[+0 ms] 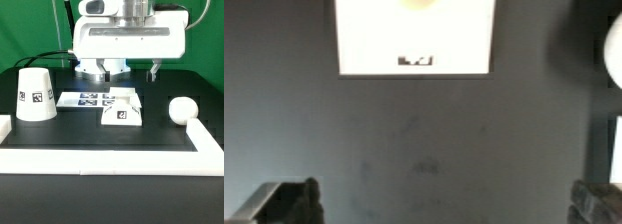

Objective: Assemble lamp

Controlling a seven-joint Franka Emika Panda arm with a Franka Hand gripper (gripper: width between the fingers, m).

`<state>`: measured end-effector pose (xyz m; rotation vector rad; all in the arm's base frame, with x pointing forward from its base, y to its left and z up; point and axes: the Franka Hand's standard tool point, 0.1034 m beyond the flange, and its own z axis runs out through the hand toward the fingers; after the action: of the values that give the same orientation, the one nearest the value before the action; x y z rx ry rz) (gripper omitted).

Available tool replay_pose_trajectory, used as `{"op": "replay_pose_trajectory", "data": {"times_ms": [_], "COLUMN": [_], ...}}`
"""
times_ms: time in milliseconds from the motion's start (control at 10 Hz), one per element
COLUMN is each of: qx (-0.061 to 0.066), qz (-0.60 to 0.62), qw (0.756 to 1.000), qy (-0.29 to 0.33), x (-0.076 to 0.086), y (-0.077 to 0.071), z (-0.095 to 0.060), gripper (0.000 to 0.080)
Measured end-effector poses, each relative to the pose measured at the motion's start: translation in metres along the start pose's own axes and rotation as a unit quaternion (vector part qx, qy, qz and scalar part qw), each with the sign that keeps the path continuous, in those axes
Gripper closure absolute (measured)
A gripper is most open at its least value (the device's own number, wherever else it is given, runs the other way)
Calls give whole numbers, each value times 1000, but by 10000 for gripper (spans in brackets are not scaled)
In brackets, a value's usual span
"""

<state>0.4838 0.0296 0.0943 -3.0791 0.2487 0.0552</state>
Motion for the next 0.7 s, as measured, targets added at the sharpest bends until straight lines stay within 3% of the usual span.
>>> {"op": "replay_pose_trajectory", "data": {"times_ms": [400, 700], "qx": [2, 3], "qz": [-1, -44], "qw": [1000, 999], "qy": [0, 6], "x": [-1, -22], "y": [-1, 10], "z": [1, 15], "gripper": [100, 100]}}
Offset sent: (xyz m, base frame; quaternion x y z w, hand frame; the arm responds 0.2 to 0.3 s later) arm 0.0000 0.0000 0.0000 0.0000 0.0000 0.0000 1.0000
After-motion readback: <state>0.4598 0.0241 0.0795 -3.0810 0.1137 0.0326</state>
